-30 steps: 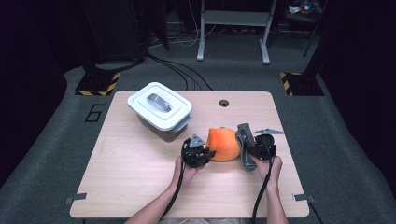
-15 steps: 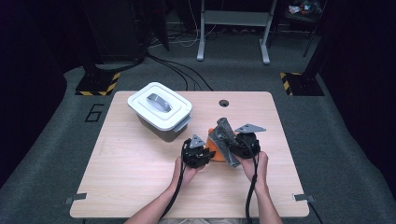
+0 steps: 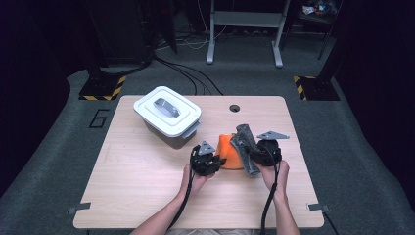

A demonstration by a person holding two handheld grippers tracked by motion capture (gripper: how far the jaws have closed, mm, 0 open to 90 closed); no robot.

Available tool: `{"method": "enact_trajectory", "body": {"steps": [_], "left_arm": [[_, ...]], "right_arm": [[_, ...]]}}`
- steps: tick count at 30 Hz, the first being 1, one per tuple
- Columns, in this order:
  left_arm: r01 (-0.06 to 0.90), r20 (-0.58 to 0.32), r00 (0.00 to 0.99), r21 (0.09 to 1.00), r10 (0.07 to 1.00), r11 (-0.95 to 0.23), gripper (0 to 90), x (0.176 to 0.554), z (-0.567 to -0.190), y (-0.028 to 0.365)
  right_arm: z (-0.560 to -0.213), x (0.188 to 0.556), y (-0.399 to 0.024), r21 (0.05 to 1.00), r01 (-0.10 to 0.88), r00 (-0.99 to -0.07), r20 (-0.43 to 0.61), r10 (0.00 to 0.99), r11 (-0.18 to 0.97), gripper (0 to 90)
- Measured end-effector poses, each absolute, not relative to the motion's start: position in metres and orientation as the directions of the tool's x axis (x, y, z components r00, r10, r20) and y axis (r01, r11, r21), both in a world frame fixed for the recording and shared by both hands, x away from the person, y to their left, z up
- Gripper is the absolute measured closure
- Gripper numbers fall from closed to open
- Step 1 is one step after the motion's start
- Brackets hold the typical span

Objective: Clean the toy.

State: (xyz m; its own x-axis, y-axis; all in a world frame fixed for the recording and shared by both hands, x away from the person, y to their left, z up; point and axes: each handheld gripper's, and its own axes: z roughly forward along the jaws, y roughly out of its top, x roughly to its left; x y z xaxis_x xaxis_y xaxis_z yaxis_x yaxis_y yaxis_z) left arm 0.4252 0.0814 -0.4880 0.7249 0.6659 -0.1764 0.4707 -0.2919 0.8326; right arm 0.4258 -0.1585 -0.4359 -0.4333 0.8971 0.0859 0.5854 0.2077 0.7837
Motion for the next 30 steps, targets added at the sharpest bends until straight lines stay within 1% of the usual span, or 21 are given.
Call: {"method": "enact_trajectory", "body": {"steps": [3, 6, 9, 10, 14, 15, 16, 17, 20, 21, 23, 25, 26, 28, 30], "left_arm": [[0.471, -0.177, 0.726, 0.833, 0.665, -0.291, 73.6, 0.425, -0.488, 0.081], [0.468, -0.176, 0.727, 0.834, 0.664, -0.291, 73.5, 0.426, -0.488, 0.082], [0.468, -0.177, 0.727, 0.835, 0.664, -0.29, 73.3, 0.426, -0.489, 0.082], [0.467, -0.177, 0.727, 0.835, 0.663, -0.29, 73.2, 0.426, -0.489, 0.082], [0.465, -0.176, 0.733, 0.835, 0.657, -0.295, 70.6, 0.426, -0.488, 0.082], [0.453, -0.161, 0.741, 0.837, 0.652, -0.307, 68.7, 0.426, -0.487, 0.083], [0.439, -0.138, 0.746, 0.838, 0.651, -0.325, 64.8, 0.425, -0.486, 0.083], [0.422, -0.111, 0.752, 0.838, 0.649, -0.346, 59.8, 0.424, -0.485, 0.083], [0.398, -0.068, 0.761, 0.835, 0.645, -0.381, 46.2, 0.423, -0.486, 0.083], [0.383, -0.052, 0.768, 0.836, 0.638, -0.393, 43.2, 0.423, -0.487, 0.083], [0.361, -0.003, 0.773, 0.824, 0.634, -0.436, 40.3, 0.424, -0.49, 0.081], [0.338, 0.03, 0.781, 0.82, 0.624, -0.462, 40.6, 0.424, -0.491, 0.078], [0.318, 0.061, 0.783, 0.816, 0.619, -0.483, 41.7, 0.425, -0.493, 0.076], [0.295, 0.088, 0.782, 0.82, 0.617, -0.491, 49.2, 0.424, -0.495, 0.074], [0.283, 0.087, 0.788, 0.828, 0.609, -0.484, 61.8, 0.424, -0.497, 0.074]], "right_arm": [[-0.445, 0.432, -0.173, 0.771, 0.609, -0.412, 0.108, 0.905, 0.185, 69.6], [-0.457, 0.439, -0.184, 0.742, 0.656, -0.364, 0.151, 0.919, 0.138, 69.7], [-0.466, 0.444, -0.189, 0.734, 0.666, -0.355, 0.153, 0.922, 0.134, 69.7], [-0.467, 0.444, -0.189, 0.725, 0.679, -0.34, 0.164, 0.926, 0.12, 69.8], [-0.47, 0.445, -0.191, 0.728, 0.673, -0.35, 0.156, 0.924, 0.132, 69.9], [-0.47, 0.445, -0.19, 0.731, 0.67, -0.35, 0.154, 0.924, 0.132, 70.0], [-0.47, 0.445, -0.189, 0.731, 0.669, -0.346, 0.15, 0.926, 0.132, 70.0], [-0.47, 0.445, -0.189, 0.732, 0.668, -0.346, 0.145, 0.927, 0.134, 70.0], [-0.471, 0.445, -0.191, 0.732, 0.668, -0.346, 0.15, 0.926, 0.131, 70.1], [-0.471, 0.445, -0.191, 0.733, 0.667, -0.346, 0.149, 0.926, 0.131, 70.0], [-0.471, 0.446, -0.191, 0.735, 0.663, -0.351, 0.141, 0.926, 0.139, 70.0], [-0.471, 0.446, -0.19, 0.735, 0.664, -0.349, 0.14, 0.927, 0.139, 70.0], [-0.471, 0.447, -0.19, 0.734, 0.665, -0.346, 0.138, 0.928, 0.138, 70.0], [-0.471, 0.447, -0.19, 0.733, 0.666, -0.344, 0.137, 0.929, 0.138, 70.1], [-0.471, 0.447, -0.19, 0.736, 0.662, -0.347, 0.135, 0.928, 0.141, 70.4]]}}
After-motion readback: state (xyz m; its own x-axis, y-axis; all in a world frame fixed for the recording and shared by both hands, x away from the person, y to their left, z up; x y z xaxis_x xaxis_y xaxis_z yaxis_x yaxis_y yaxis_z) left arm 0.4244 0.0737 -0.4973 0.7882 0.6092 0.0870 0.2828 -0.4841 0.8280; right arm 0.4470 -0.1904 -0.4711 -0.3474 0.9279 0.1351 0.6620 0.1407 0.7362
